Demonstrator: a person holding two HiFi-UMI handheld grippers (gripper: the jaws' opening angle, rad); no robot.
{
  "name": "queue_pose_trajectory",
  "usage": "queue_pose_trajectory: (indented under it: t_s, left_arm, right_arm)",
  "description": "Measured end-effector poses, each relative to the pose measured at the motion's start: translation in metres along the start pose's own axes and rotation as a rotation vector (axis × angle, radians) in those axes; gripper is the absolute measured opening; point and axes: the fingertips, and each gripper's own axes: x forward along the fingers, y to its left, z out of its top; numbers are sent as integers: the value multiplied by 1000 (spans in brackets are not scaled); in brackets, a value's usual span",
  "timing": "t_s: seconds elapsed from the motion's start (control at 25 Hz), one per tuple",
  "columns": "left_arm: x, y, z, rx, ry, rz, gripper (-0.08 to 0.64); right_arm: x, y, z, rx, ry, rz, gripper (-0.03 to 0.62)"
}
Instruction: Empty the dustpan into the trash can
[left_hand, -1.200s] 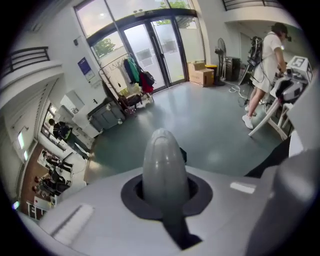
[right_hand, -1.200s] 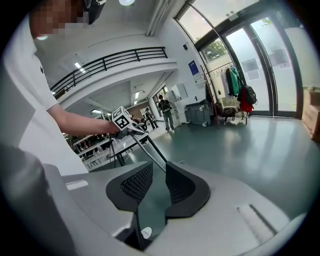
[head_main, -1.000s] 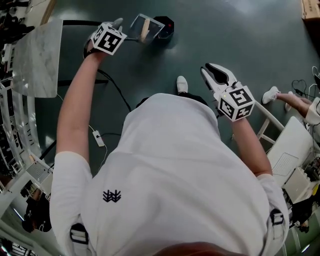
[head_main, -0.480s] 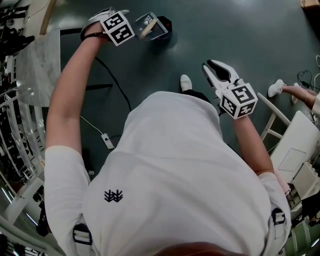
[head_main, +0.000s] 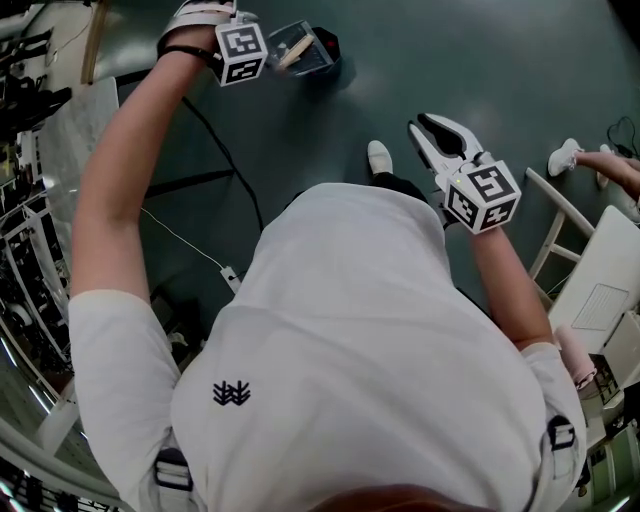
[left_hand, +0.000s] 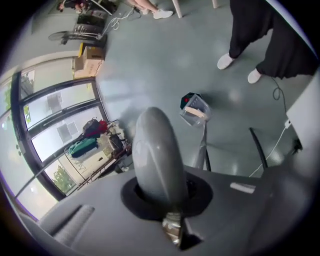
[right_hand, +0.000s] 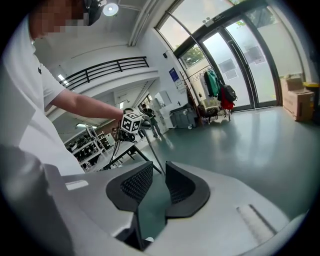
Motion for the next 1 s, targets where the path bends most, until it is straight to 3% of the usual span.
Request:
queue_pose_trajectory:
  t_s: [0.56,1.0]
  left_arm:
    - [-26,31,47,332,72,78,55]
    - [-39,49,82,518,115,66,55]
  right_arm:
    - [-7,-13,1,34,-37,-15,80]
    - [-24,-26,-5,78,-103,-47,80]
